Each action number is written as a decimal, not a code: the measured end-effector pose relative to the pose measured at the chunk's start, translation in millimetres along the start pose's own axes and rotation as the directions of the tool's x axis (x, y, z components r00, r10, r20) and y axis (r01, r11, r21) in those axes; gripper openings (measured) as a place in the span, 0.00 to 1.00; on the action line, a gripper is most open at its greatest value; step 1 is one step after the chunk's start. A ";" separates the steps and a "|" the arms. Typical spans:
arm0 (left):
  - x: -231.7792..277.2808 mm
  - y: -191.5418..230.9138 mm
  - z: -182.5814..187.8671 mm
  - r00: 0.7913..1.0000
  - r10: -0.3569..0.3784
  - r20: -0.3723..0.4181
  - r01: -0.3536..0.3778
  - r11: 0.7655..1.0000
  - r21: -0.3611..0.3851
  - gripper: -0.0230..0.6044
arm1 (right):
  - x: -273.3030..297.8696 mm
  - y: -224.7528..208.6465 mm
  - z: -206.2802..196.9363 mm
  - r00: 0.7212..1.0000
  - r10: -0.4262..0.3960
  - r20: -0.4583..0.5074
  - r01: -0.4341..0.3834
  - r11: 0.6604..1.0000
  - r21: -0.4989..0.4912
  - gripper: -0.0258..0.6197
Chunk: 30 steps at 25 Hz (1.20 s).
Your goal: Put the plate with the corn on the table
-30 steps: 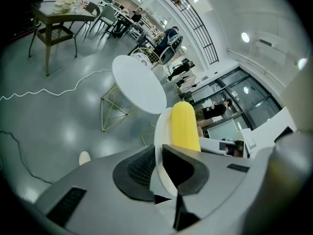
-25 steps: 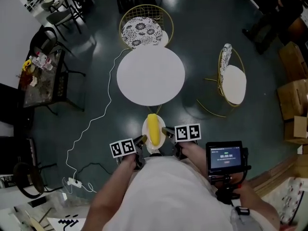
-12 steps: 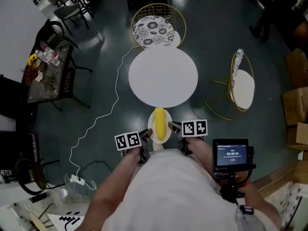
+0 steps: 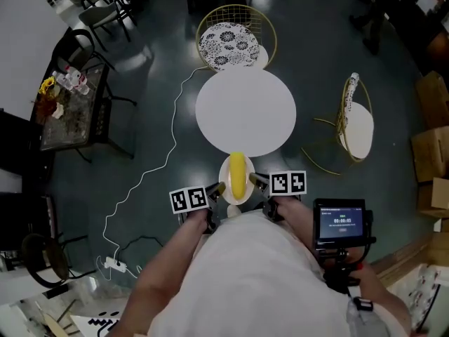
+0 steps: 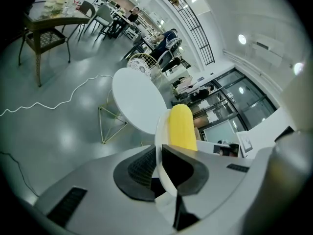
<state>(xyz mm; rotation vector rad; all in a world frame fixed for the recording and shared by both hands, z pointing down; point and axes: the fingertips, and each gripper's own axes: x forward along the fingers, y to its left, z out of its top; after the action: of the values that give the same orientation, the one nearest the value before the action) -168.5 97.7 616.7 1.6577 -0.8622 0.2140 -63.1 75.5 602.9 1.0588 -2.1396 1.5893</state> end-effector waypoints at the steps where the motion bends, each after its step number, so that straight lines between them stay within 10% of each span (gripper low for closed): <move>1: -1.6 0.1 0.6 1.000 -0.005 0.002 0.005 1.000 0.000 0.11 | 0.5 1.3 0.1 1.000 -0.002 0.000 0.002 1.000 -0.004 0.11; 30: 7.3 9.0 34.5 0.999 -0.027 0.037 0.028 0.999 -0.045 0.09 | 28.0 -4.7 30.9 1.000 0.007 -0.015 -0.007 1.000 0.004 0.11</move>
<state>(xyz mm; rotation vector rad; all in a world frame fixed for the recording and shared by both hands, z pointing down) -179.6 63.2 617.9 1.6342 -0.8651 0.1444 -73.2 35.8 612.0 1.0378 -2.1338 1.6002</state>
